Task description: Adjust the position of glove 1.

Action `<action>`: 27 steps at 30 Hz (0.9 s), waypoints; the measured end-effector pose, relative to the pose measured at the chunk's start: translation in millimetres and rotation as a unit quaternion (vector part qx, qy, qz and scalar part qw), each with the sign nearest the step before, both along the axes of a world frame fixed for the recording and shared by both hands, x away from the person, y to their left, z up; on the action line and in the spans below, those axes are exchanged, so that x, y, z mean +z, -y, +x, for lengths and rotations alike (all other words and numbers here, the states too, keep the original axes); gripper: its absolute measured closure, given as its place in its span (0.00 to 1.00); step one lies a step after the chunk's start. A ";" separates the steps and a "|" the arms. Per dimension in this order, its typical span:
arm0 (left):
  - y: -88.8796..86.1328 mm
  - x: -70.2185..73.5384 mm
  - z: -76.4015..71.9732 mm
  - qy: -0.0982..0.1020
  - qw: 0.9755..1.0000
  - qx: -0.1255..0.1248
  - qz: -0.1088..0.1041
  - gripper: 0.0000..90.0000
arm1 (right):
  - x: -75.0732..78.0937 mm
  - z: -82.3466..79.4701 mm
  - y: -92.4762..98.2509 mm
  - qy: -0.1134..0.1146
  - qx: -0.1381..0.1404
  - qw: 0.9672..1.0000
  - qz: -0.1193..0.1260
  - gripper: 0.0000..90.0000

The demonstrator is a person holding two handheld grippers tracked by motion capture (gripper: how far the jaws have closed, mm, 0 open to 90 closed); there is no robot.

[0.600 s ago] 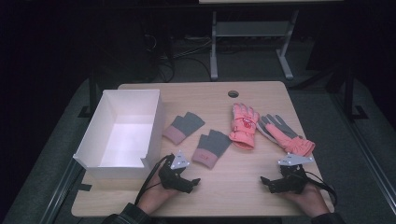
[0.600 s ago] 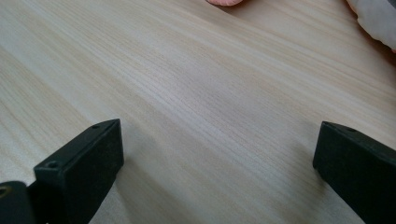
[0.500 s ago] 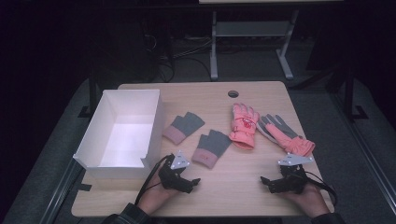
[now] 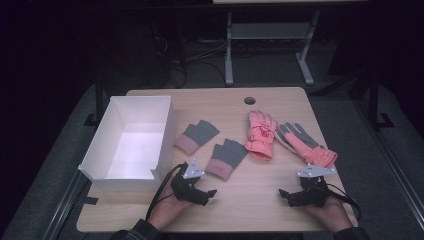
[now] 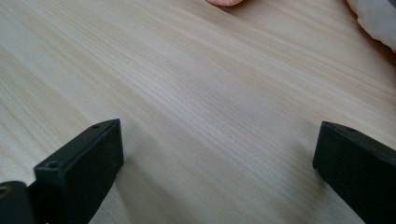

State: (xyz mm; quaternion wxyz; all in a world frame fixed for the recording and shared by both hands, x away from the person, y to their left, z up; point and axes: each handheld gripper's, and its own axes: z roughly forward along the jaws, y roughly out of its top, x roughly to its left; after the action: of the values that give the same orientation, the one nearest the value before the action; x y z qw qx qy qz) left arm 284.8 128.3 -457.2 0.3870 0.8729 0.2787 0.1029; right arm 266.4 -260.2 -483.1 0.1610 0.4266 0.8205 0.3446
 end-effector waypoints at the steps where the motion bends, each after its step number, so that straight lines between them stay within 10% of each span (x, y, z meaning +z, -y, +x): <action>1: 1.1 1.2 1.1 -0.002 1.000 0.000 -0.001 0.14 | 0.0 0.1 0.0 0.000 0.000 1.000 0.000 0.01; 15: 27.9 20.9 29.3 -0.015 1.000 -0.001 0.003 0.27 | 0.1 -0.2 -0.2 -0.002 -0.001 1.000 0.001 0.01; 27: 30.5 30.9 59.1 -0.025 1.000 -0.001 -0.003 0.87 | 0.0 0.2 0.0 0.001 0.001 1.000 0.000 0.01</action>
State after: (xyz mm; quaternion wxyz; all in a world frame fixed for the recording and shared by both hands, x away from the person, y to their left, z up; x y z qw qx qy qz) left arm 343.9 97.7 -426.2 0.3829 0.8742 0.2876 0.0796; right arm 266.6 -260.1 -483.1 0.1612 0.4259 0.8207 0.3451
